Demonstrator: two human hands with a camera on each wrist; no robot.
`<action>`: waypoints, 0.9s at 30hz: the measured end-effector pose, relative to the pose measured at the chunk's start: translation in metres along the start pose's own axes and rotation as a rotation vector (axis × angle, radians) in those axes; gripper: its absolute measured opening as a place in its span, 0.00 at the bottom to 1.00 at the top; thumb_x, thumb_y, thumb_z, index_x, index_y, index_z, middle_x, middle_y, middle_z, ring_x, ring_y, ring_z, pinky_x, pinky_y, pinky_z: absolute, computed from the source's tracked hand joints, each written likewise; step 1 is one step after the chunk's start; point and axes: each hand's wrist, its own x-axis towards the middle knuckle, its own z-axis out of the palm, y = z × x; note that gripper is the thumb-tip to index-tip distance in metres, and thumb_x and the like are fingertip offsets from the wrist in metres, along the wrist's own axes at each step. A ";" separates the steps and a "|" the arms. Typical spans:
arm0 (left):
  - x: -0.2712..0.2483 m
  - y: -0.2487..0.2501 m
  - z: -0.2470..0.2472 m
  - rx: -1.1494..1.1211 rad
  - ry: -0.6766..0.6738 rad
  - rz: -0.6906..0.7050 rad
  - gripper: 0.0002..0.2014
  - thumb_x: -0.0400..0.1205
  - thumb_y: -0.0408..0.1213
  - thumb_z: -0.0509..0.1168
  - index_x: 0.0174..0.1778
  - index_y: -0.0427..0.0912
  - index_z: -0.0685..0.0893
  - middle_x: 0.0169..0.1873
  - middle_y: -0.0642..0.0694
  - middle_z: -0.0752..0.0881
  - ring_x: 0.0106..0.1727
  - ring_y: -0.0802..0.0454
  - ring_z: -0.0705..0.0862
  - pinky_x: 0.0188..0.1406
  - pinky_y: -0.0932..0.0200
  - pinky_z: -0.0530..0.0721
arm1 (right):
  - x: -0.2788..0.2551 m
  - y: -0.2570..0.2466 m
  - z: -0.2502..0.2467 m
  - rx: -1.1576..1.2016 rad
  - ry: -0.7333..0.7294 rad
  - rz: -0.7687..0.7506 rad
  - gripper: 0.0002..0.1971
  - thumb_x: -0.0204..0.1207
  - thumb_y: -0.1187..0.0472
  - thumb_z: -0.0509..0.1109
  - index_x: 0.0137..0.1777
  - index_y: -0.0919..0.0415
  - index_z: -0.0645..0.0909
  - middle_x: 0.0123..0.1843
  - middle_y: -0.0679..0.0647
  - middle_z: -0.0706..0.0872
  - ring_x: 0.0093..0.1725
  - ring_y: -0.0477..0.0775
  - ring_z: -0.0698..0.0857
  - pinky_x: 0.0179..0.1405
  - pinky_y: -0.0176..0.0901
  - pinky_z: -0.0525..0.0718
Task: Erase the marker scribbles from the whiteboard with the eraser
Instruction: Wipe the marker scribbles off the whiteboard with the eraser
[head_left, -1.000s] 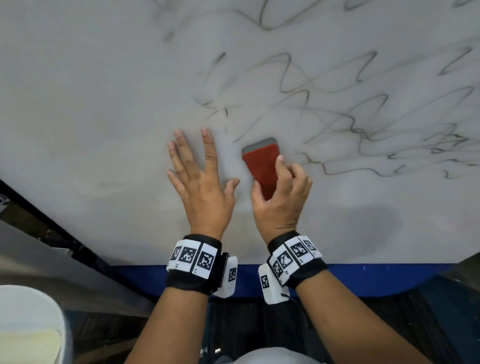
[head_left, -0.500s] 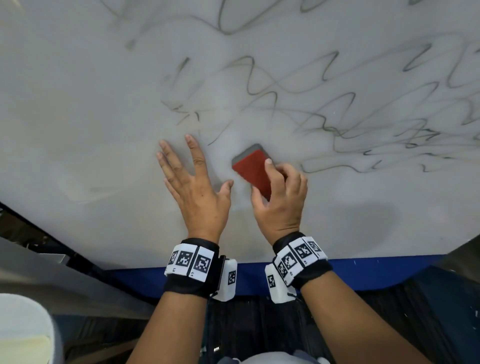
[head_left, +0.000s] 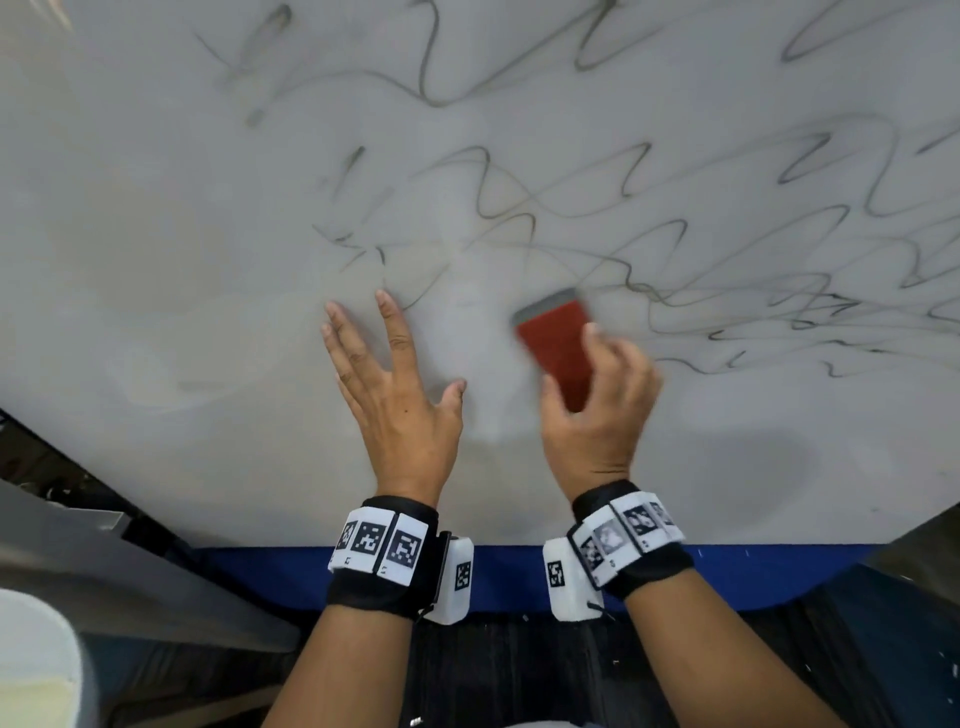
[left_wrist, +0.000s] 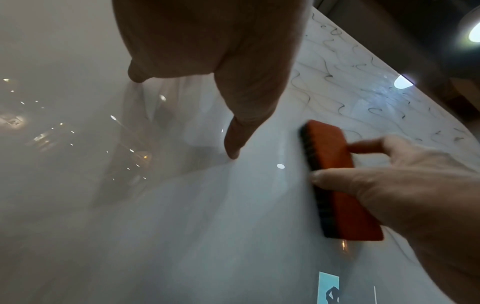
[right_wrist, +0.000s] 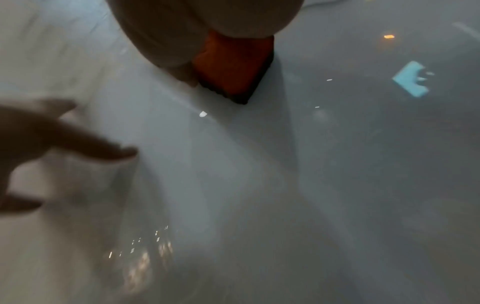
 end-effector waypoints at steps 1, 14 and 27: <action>0.000 0.000 0.000 0.005 0.004 0.000 0.58 0.73 0.41 0.79 0.88 0.50 0.43 0.85 0.35 0.36 0.86 0.36 0.36 0.84 0.34 0.53 | 0.006 0.006 -0.003 0.021 0.061 0.056 0.32 0.67 0.61 0.78 0.72 0.57 0.72 0.63 0.56 0.71 0.58 0.60 0.72 0.63 0.49 0.73; -0.005 0.023 0.011 0.002 0.001 0.019 0.58 0.72 0.43 0.79 0.88 0.47 0.45 0.85 0.31 0.37 0.86 0.34 0.38 0.84 0.37 0.51 | 0.015 0.019 -0.013 0.028 0.083 0.072 0.34 0.66 0.63 0.80 0.72 0.58 0.72 0.62 0.57 0.71 0.57 0.60 0.73 0.60 0.54 0.76; -0.001 0.012 0.006 -0.018 0.085 -0.075 0.63 0.65 0.56 0.82 0.88 0.47 0.47 0.85 0.34 0.43 0.86 0.37 0.48 0.84 0.37 0.54 | 0.016 -0.008 0.001 0.057 0.043 0.042 0.32 0.65 0.61 0.81 0.69 0.57 0.74 0.58 0.61 0.76 0.52 0.60 0.75 0.56 0.54 0.76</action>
